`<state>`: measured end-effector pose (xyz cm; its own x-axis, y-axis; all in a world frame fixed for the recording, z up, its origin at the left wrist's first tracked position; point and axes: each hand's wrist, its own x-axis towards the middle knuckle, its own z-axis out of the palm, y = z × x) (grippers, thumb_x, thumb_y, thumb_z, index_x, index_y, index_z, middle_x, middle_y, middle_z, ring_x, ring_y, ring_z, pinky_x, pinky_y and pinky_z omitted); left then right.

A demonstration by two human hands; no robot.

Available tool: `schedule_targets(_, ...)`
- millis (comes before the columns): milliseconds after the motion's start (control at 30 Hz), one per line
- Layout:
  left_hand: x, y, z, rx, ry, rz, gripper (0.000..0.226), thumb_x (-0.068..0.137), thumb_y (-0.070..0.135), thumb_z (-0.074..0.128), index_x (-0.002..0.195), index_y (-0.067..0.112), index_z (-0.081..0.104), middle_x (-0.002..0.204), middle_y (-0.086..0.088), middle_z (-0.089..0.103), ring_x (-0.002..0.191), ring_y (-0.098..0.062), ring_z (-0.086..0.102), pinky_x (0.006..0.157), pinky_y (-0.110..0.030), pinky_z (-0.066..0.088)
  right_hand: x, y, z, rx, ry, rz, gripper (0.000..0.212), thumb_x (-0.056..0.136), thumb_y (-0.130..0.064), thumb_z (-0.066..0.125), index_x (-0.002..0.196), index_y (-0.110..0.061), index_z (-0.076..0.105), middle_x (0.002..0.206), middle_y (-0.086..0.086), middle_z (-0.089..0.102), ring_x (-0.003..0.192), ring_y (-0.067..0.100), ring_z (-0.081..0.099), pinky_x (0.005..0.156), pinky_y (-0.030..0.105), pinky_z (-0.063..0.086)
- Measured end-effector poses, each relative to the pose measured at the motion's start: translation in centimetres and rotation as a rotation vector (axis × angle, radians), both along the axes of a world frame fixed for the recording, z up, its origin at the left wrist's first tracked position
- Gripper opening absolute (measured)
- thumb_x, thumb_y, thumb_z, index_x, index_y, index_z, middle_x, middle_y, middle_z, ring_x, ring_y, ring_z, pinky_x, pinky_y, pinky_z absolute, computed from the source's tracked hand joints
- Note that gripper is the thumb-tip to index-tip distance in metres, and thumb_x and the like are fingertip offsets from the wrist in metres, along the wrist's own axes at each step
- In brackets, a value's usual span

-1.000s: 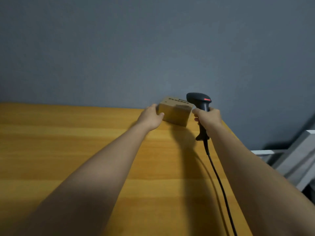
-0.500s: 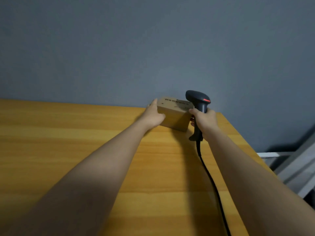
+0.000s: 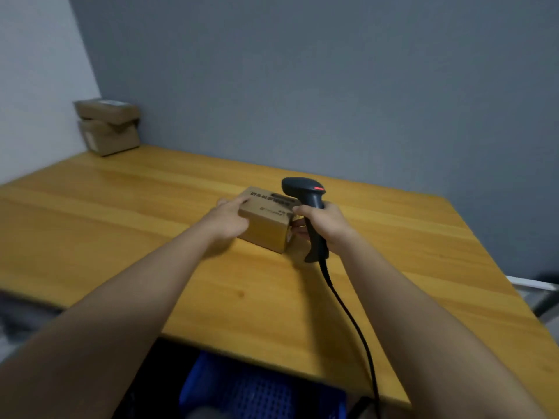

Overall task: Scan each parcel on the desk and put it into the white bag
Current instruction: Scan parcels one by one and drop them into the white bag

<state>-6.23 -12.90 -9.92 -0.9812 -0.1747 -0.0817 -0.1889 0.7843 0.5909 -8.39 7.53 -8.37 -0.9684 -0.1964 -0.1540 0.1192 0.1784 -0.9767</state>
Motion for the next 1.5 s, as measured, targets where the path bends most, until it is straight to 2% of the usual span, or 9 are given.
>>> schedule_targets(167, 7.8, -5.3, -0.6, 0.012, 0.034, 0.031, 0.054, 0.097, 0.022, 0.037, 0.146, 0.042, 0.029, 0.148, -0.005, 0.033, 0.11, -0.023, 0.046, 0.086, -0.032, 0.038, 6.0, -4.3, -0.8, -0.106, -0.062, 0.058, 0.017, 0.091, -0.015, 0.066, 0.105, -0.009, 0.057, 0.104, 0.017, 0.07, 0.094, 0.033, 0.07, 0.085, 0.042, 0.059)
schedule_targets(300, 11.8, -7.4, -1.0, -0.029, 0.077, 0.103, 0.044, 0.1, 0.036, 0.034, 0.144, 0.039, 0.035, 0.152, -0.008, 0.03, 0.135, -0.03, 0.032, 0.108, -0.041, 0.033, 9.5, -6.5, -1.1, -0.17, -0.106, 0.091, 0.02, 0.093, -0.015, 0.064, 0.11, -0.011, 0.055, 0.101, 0.015, 0.072, 0.089, 0.029, 0.072, 0.078, 0.036, 0.061)
schedule_targets(433, 14.3, -6.4, -0.4, -0.342, 0.122, 0.136, 0.075, 0.09, 0.071, 0.031, 0.152, 0.029, 0.023, 0.161, -0.009, 0.007, 0.147, -0.033, 0.006, 0.117, -0.053, 0.013, 11.4, -7.4, -1.0, -0.089, -0.082, 0.106, 0.018, 0.092, -0.014, 0.065, 0.108, -0.01, 0.056, 0.1, 0.016, 0.071, 0.09, 0.031, 0.071, 0.077, 0.038, 0.06)
schedule_targets(600, 13.4, -3.2, -0.2, -0.378, 0.051, 0.105, 0.102, 0.069, 0.091, 0.035, 0.151, 0.033, 0.017, 0.161, -0.009, 0.003, 0.146, -0.036, 0.002, 0.115, -0.061, 0.007, 11.5, -6.1, -1.0, -0.023, -0.045, 0.052, 0.017, 0.092, -0.014, 0.065, 0.106, -0.009, 0.056, 0.095, 0.015, 0.069, 0.082, 0.026, 0.069, 0.068, 0.031, 0.058)
schedule_targets(867, 12.9, -2.6, -0.2, -0.141, 0.265, 0.174, 0.052, 0.092, 0.048, 0.043, 0.139, 0.025, 0.041, 0.146, -0.005, 0.037, 0.134, -0.028, 0.027, 0.101, -0.043, 0.037, 10.2, -4.1, -1.1, -0.097, -0.043, -0.042, 0.027, 0.092, -0.014, 0.065, 0.114, -0.007, 0.051, 0.106, 0.02, 0.068, 0.088, 0.033, 0.069, 0.07, 0.034, 0.058)
schedule_targets(967, 13.9, -4.5, -0.5, -0.234, 0.328, 0.072, 0.041, 0.099, 0.032, 0.037, 0.137, 0.023, 0.046, 0.143, -0.001, 0.043, 0.131, -0.021, 0.032, 0.101, -0.04, 0.04, 9.3, -4.3, -1.1, -0.088, -0.021, -0.088, 0.029, 0.093, -0.016, 0.065, 0.117, -0.008, 0.051, 0.109, 0.018, 0.067, 0.093, 0.035, 0.07, 0.08, 0.04, 0.058)
schedule_targets(1133, 14.7, -5.0, -0.9, -0.36, 0.184, 0.075, 0.089, 0.073, 0.085, 0.042, 0.131, 0.018, 0.041, 0.144, -0.003, 0.038, 0.135, -0.027, 0.029, 0.102, -0.049, 0.042, 9.2, -6.1, -1.0, -0.071, -0.024, -0.047, 0.028, 0.092, -0.016, 0.066, 0.114, -0.008, 0.052, 0.111, 0.017, 0.066, 0.087, 0.029, 0.07, 0.075, 0.035, 0.059)
schedule_targets(1333, 14.8, -5.0, -0.5, -0.403, 0.197, 0.018, 0.073, 0.081, 0.07, 0.053, 0.129, 0.017, 0.038, 0.146, -0.007, 0.039, 0.137, -0.028, 0.031, 0.099, -0.049, 0.046, 10.0, -7.2, -0.8, -0.059, -0.023, 0.003, 0.021, 0.092, -0.015, 0.066, 0.108, -0.01, 0.052, 0.112, 0.017, 0.065, 0.093, 0.03, 0.069, 0.072, 0.033, 0.058)
schedule_targets(1500, 17.0, -8.6, 0.5, 0.096, 0.36, 0.139, 0.06, 0.089, 0.062, 0.051, 0.133, 0.021, 0.047, 0.129, 0.002, 0.054, 0.111, -0.015, 0.052, 0.083, -0.032, 0.046, 10.1, -7.4, -0.9, -0.085, -0.025, 0.021, 0.033, 0.092, -0.015, 0.066, 0.121, -0.005, 0.052, 0.112, 0.017, 0.066, 0.096, 0.029, 0.068, 0.076, 0.036, 0.058)
